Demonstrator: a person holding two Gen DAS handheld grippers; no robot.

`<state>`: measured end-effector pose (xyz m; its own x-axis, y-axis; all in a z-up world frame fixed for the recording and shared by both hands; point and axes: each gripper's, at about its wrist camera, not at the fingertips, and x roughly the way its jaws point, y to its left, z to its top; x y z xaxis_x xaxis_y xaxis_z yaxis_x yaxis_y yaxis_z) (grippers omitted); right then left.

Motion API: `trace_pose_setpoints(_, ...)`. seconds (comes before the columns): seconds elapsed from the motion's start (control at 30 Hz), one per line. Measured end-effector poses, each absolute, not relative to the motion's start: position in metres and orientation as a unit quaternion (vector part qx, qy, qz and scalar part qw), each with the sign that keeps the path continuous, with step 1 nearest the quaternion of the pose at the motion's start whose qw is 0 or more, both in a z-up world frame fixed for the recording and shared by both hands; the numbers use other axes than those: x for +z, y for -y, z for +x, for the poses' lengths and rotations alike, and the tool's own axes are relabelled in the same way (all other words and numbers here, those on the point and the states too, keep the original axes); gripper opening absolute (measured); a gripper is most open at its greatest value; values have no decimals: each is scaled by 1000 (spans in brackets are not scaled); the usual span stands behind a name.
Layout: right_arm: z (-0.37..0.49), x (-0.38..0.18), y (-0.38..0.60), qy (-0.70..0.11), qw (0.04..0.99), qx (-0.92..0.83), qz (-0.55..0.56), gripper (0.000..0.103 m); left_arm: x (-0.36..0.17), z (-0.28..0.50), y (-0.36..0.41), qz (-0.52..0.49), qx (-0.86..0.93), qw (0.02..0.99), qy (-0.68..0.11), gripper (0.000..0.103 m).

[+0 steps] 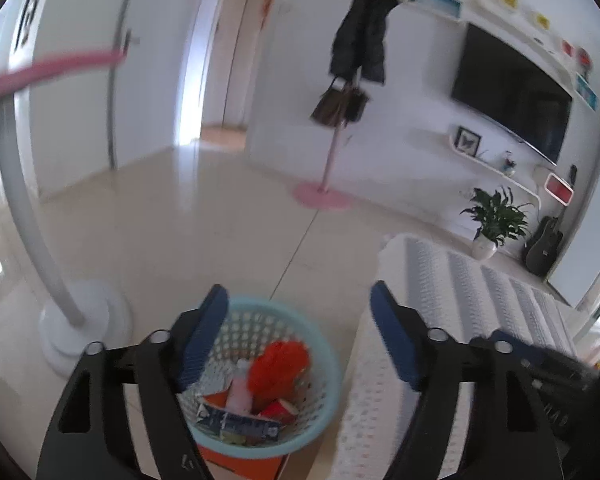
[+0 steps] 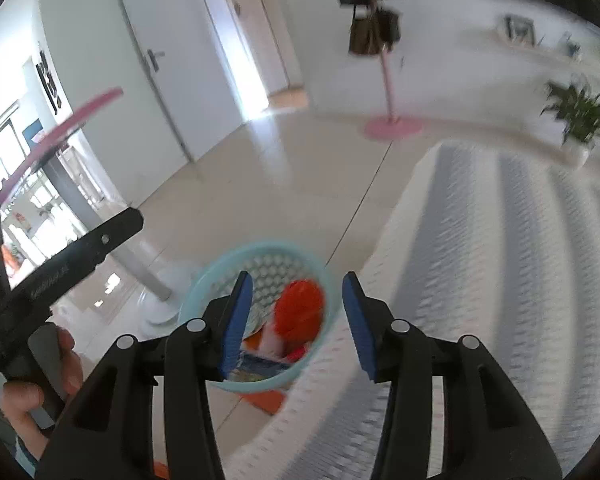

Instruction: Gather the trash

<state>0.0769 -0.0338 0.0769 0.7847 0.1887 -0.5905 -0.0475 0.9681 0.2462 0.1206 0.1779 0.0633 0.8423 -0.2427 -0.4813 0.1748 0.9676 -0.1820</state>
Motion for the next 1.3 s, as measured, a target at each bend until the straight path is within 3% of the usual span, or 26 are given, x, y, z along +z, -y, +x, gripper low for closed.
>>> trace_pose_setpoints(0.07, 57, 88, 50, -294, 949, 50, 99, 56, 72, 100, -161, -58, -101, 963, -243, 85)
trace_pose_setpoints(0.3, -10, 85, 112, -264, 962, -6, 73, 57, 65, 33, -100, -12, -40, 980, -192, 89)
trace_pose_setpoints(0.4, -36, 70, 137, -253, 964, -48, 64, 64, 52, 12, -74, 23, -16, 987, -161, 90)
trace_pose_setpoints(0.5, -54, 55, 160, -241, 965, -82, 68, 66, 38, 1, -51, 46, -10, 988, -150, 93)
trace_pose_setpoints(0.77, -59, 46, 197, -235, 962, -116, 80, 66, 19, 18, -32, 56, -38, 980, -188, 93)
trace_pose_setpoints(1.3, -60, 45, 169, -221, 965, -138, 15, 66, 15, 36, -41, 48, -43, 972, -226, 95)
